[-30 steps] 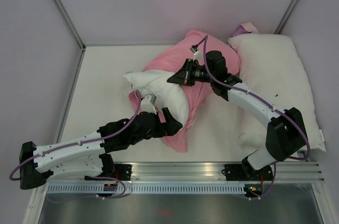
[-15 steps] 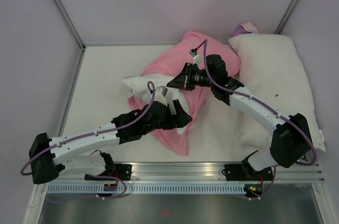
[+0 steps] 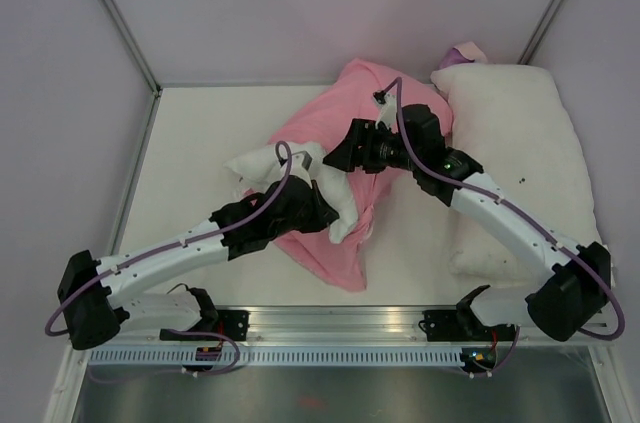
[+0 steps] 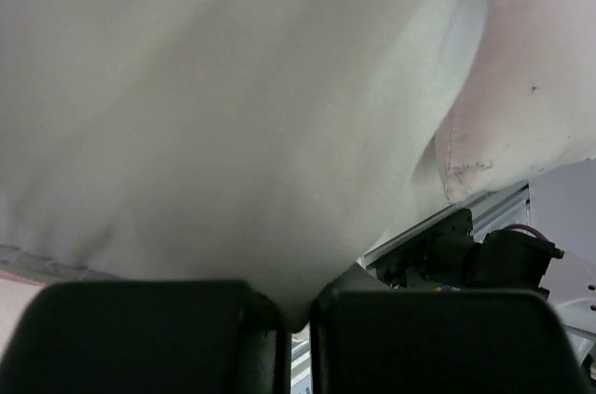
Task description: Remove the pillowcase from the pillow
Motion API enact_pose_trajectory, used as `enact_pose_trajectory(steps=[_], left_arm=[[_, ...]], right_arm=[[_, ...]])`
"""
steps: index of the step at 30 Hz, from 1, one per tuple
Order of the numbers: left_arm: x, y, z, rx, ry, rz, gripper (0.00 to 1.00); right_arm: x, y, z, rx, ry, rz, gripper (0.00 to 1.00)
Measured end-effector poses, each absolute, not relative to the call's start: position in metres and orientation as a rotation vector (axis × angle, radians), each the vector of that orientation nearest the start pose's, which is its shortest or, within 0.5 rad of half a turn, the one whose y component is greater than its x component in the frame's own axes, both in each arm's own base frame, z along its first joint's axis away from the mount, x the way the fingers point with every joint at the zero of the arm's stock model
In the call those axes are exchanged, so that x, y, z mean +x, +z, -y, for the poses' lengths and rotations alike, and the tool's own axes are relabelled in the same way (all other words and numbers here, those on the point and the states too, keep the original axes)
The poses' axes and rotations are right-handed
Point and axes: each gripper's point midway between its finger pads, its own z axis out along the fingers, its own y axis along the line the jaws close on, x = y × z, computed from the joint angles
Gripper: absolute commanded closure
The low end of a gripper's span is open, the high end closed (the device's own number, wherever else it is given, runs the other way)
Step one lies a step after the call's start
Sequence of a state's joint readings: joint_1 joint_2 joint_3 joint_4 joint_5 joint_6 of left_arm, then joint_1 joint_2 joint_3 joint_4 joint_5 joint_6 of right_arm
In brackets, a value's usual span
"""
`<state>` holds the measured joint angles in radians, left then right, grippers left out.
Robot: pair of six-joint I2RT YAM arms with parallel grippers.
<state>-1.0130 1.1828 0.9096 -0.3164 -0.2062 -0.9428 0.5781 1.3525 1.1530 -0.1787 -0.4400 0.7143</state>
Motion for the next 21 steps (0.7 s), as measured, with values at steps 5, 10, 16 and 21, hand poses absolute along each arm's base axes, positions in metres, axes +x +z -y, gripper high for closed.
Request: enact_pose_trajectory(steps=[5,10,16,21], left_arm=[[0.206,0.207,0.287,-0.083,-0.885,-2.225,0.98],[0.216,0.231,0.258,-0.141,-0.898,-2.132,0.98],[0.218,0.236,0.251,-0.135,-0.91,-2.117,0.98],[0.215,0.237,0.255,-0.115,-0.944,-2.124,0.98]], right_arm=[[0.297,0.275,-0.258,-0.16,0.876,-2.104,0.02],[0.27,0.259,-0.227,-0.201,0.787,-2.104,0.02],[0.229,0.213,-0.226,-0.258,0.905,-2.175,0.12],[0.211,0.205,-0.245,-0.265,1.116,-2.14,0.24]])
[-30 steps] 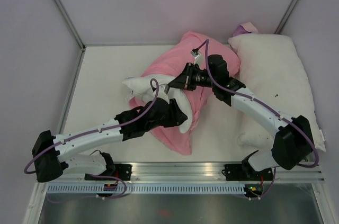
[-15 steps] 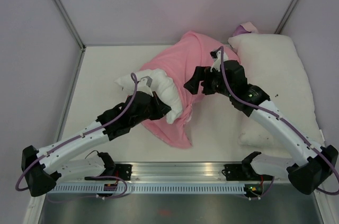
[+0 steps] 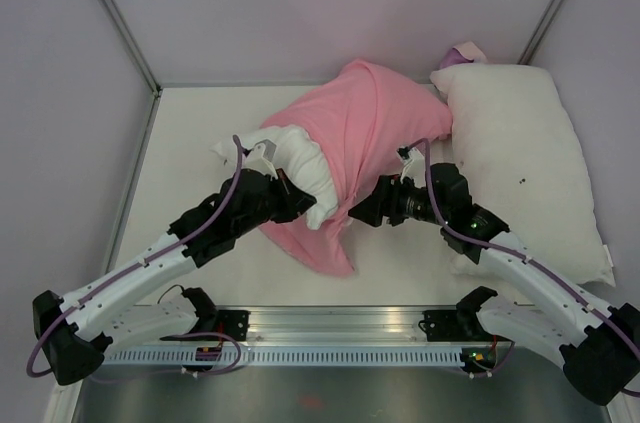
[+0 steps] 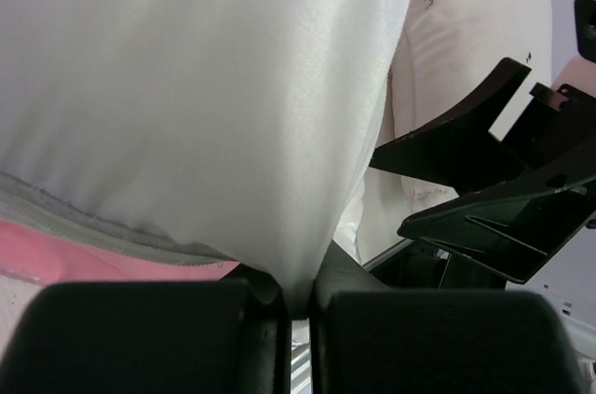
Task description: Remove the pillowcase from the pillow
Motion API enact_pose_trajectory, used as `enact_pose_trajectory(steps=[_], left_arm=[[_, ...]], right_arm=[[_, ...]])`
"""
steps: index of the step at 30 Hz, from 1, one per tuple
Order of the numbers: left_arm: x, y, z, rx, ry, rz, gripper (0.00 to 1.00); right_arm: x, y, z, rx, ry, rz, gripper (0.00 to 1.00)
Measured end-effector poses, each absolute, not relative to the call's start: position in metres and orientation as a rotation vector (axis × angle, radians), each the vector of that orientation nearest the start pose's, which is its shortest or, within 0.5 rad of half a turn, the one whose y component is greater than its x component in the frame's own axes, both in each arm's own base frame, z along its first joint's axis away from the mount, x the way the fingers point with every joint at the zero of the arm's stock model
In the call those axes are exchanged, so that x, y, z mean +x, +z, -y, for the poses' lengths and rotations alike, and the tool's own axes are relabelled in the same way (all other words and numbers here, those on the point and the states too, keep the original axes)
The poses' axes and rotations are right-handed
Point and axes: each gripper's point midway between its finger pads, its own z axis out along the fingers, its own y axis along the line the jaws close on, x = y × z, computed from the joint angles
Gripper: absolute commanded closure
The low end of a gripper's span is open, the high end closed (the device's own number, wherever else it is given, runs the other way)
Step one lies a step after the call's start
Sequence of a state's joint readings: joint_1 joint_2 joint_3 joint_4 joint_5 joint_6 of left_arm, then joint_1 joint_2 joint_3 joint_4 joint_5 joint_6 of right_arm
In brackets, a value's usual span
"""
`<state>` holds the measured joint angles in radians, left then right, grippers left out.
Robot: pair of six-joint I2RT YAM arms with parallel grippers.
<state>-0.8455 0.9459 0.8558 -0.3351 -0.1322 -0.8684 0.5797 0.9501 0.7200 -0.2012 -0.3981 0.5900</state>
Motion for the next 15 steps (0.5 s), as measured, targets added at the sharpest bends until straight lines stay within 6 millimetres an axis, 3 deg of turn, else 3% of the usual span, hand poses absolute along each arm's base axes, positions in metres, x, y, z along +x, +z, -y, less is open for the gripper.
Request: enact_pose_trajectory(steps=[6,15], left_arm=[[0.208,0.236,0.264,-0.076,-1.011,-2.13,0.98],[0.202,0.249,0.268,-0.048,-1.084,-2.097,0.98]], right_arm=[[0.209,0.208,-0.262,-0.227,1.284,-2.075,0.27],[0.218,0.189,-0.275,-0.212,1.295,-2.106,0.32]])
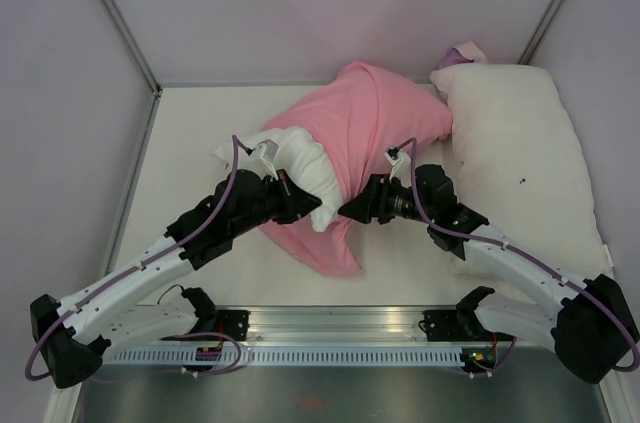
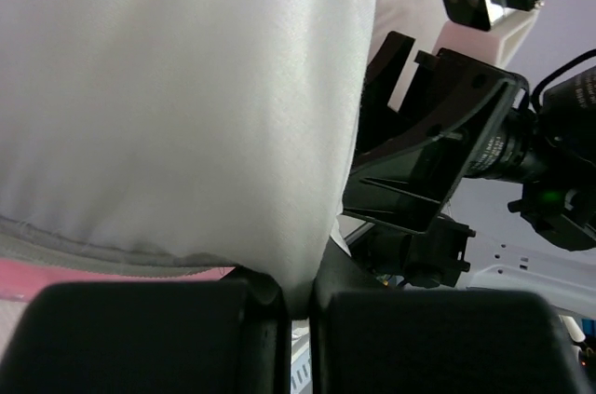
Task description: Remove the pillowcase from the pillow
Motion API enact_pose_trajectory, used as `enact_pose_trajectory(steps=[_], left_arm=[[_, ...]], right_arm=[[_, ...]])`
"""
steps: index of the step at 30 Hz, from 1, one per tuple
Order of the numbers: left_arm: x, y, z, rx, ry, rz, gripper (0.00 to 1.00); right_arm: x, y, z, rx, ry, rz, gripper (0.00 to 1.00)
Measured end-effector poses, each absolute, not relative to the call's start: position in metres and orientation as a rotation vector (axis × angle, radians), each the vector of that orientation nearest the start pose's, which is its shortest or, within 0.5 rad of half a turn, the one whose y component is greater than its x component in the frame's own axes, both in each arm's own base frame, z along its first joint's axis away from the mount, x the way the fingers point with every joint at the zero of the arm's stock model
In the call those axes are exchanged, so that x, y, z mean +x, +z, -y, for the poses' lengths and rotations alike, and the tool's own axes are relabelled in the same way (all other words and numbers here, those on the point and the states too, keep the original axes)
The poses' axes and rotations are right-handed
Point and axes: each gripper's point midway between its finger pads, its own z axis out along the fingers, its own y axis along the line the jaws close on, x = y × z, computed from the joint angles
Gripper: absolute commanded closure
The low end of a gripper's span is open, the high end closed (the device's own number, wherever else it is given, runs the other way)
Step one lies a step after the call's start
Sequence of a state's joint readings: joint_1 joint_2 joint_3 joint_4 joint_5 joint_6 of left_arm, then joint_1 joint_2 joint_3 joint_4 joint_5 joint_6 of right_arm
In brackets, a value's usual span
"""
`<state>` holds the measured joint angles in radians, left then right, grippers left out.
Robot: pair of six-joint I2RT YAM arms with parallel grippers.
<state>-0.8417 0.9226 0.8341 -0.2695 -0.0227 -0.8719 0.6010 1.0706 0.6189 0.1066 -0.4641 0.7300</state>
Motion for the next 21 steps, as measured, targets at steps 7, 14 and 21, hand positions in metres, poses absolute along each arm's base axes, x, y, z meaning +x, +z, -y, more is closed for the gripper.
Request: enact_pose_trajectory(steps=[7,14,21], left_arm=[[0.199,0.253,0.27,-0.037,-1.109,-2.095,0.98],[0.197,0.259,0.267,-0.05,-1.109,-2.108,0.98],[0.189,0.301,0.257,-0.051,-1.162,-2.022,0.98]], right_arm=[[0.221,0.177,-0.282,-0.209,1.255,-2.105,0.59],[0.228,0.151,-0.283,-0.168,1.189,-2.137,0.65],[0.225,0.116,-0.275,-0.159,1.135,-2.186,1.0]])
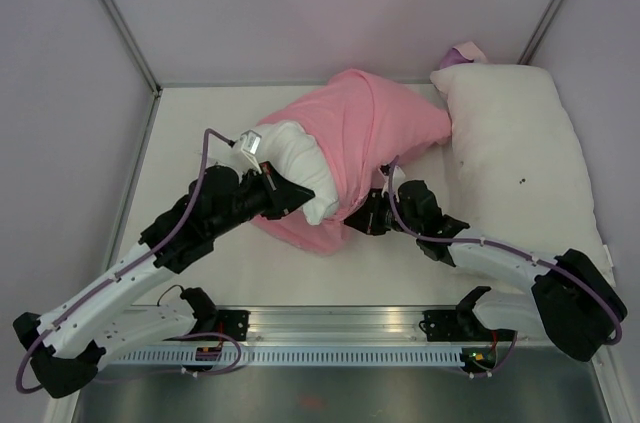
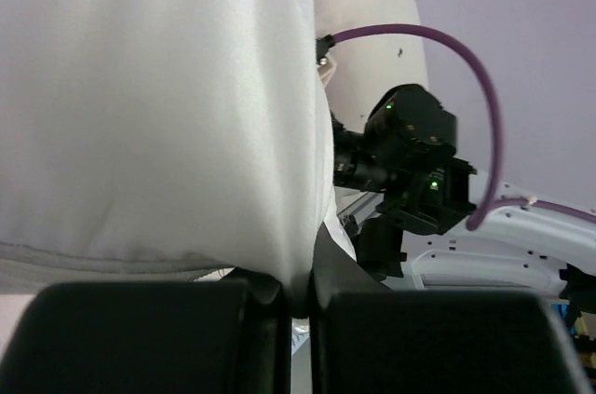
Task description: Remove the pillowcase from the pillow
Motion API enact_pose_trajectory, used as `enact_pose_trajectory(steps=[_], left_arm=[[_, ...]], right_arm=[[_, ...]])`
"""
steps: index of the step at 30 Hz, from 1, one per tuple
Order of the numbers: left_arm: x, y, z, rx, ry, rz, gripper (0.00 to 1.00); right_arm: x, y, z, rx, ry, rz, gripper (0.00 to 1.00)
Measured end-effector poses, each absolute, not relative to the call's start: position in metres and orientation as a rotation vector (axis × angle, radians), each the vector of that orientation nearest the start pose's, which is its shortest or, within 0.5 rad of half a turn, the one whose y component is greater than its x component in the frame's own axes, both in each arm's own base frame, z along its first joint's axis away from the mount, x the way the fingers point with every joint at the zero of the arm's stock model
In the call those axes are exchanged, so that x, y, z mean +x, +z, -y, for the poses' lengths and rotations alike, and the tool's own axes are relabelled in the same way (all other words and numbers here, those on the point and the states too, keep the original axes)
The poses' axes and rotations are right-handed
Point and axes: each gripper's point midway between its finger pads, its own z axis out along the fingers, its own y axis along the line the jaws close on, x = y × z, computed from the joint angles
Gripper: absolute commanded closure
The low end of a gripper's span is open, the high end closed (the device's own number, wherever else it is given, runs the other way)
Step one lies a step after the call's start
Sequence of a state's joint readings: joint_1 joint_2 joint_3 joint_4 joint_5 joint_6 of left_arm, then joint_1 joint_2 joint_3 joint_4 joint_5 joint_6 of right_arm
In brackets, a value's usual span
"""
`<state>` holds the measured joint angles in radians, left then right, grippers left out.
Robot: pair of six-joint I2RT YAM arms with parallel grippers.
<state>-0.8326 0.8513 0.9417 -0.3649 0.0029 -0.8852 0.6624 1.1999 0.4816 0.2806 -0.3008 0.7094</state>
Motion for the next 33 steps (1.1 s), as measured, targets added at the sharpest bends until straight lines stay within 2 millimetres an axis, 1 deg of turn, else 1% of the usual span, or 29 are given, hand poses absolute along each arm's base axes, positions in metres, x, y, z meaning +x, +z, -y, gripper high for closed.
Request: enact_pose_trajectory(steps=[2,4,5,6,7,8,9,10,11,12,13,14,16,17,19,20,21,22,23,24,26,28,30,31,33], left_arm=[[0.186,0.314,0.253,-0.051,-1.186,-1.984,0.98],[0.183,0.32,0.251,-0.049,-1.2,-1.964,0.98],[0.182,0.322,0.249,-0.048,-1.206,-1.957,0.98],[0.181,0.324,0.248,-0.048,-1.209,-1.95,0.98],[0.18,0.326,0.247,-0.048,-1.212,-1.946,0.98],[0.179,0.327,0.247,-0.048,-1.213,-1.943,0.98],[0.179,0.327,0.246,-0.047,-1.214,-1.941,0.98],[0.178,0.328,0.245,-0.048,-1.215,-1.94,0.98],[0.177,0.328,0.244,-0.048,-1.214,-1.941,0.98],[0.176,0.327,0.244,-0.047,-1.213,-1.944,0.98],[0.176,0.326,0.243,-0.047,-1.21,-1.948,0.98],[0.175,0.326,0.242,-0.047,-1.21,-1.951,0.98],[0.173,0.323,0.241,-0.044,-1.214,-1.95,0.98],[0.172,0.319,0.24,-0.044,-1.214,-1.951,0.98],[0.168,0.307,0.239,-0.041,-1.225,-1.959,0.98],[0.166,0.298,0.239,-0.039,-1.231,-1.971,0.98],[0.164,0.287,0.239,-0.037,-1.232,-1.989,0.98],[0.161,0.275,0.24,-0.031,-1.237,-2.012,0.98],[0.159,0.262,0.241,-0.029,-1.233,-2.042,0.98],[0.156,0.251,0.241,-0.026,-1.23,-2.07,0.98],[0.155,0.236,0.242,-0.024,-1.217,-2.115,0.98],[0.155,0.232,0.243,-0.026,-1.212,-2.127,0.98],[0.156,0.234,0.244,-0.027,-1.217,-2.118,0.98],[0.156,0.235,0.244,-0.026,-1.217,-2.117,0.98],[0.156,0.235,0.244,-0.027,-1.215,-2.119,0.98]], right_arm=[[0.228,0.11,-0.271,-0.127,1.101,-2.202,1.0],[0.233,0.106,-0.268,-0.108,1.067,-2.206,1.0],[0.234,0.105,-0.268,-0.106,1.059,-2.205,0.91],[0.235,0.104,-0.268,-0.112,1.059,-2.206,0.8],[0.234,0.103,-0.269,-0.118,1.064,-2.207,0.65],[0.232,0.103,-0.27,-0.134,1.075,-2.209,0.43],[0.23,0.105,-0.271,-0.148,1.082,-2.207,0.37],[0.229,0.108,-0.27,-0.169,1.077,-2.203,0.33],[0.228,0.114,-0.27,-0.19,1.069,-2.193,0.28],[0.227,0.124,-0.268,-0.208,1.056,-2.178,0.27],[0.228,0.139,-0.266,-0.231,1.04,-2.144,0.26],[0.229,0.159,-0.264,-0.254,1.026,-2.107,0.23],[0.235,0.21,-0.262,-0.299,1.01,-1.998,0.21],[0.236,0.232,-0.262,-0.318,1.006,-1.952,0.2],[0.239,0.276,-0.264,-0.364,1.006,-1.86,0.19],[0.242,0.293,-0.267,-0.385,1.005,-1.826,0.18],[0.244,0.305,-0.27,-0.405,1.003,-1.807,0.18],[0.248,0.311,-0.273,-0.424,0.994,-1.805,0.17],[0.25,0.314,-0.276,-0.436,0.987,-1.804,0.17],[0.254,0.312,-0.281,-0.452,0.973,-1.822,0.17],[0.257,0.293,-0.289,-0.484,0.947,-1.885,0.18],[0.254,0.268,-0.293,-0.516,0.916,-1.967,0.19],[0.249,0.249,-0.298,-0.546,0.884,-2.03,0.19],[0.246,0.241,-0.299,-0.56,0.867,-2.054,0.19],[0.239,0.232,-0.304,-0.588,0.844,-2.079,0.2]])
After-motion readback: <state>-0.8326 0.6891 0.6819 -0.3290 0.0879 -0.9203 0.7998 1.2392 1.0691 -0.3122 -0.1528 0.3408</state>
